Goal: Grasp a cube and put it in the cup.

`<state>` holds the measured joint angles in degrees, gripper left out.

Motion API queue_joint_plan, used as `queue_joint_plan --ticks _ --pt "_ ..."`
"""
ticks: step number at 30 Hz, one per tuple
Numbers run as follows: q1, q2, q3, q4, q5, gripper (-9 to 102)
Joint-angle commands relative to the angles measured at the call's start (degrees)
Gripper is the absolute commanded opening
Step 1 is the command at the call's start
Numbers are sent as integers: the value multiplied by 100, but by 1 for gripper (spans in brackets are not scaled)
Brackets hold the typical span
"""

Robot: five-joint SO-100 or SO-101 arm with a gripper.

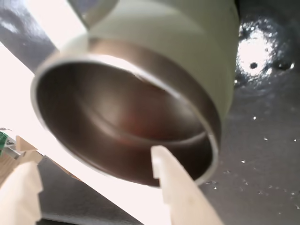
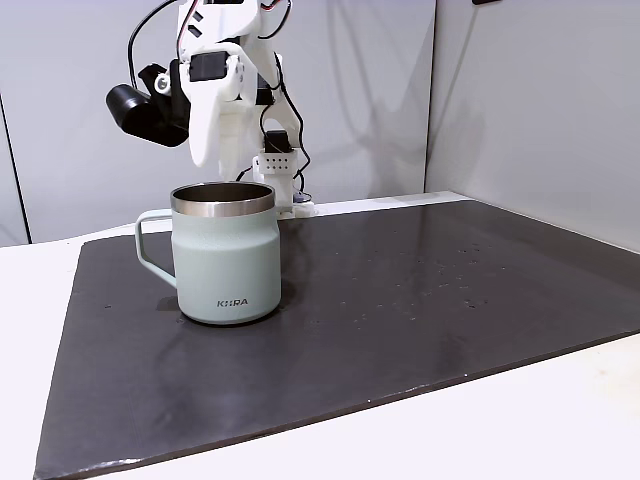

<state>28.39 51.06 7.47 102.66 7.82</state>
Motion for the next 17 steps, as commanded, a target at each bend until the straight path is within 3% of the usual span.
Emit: queue_joint_plan --ticks 1,17 --pt "114 492 -132 35 -79 26" --pt "-18 1222 422 35 -88 24"
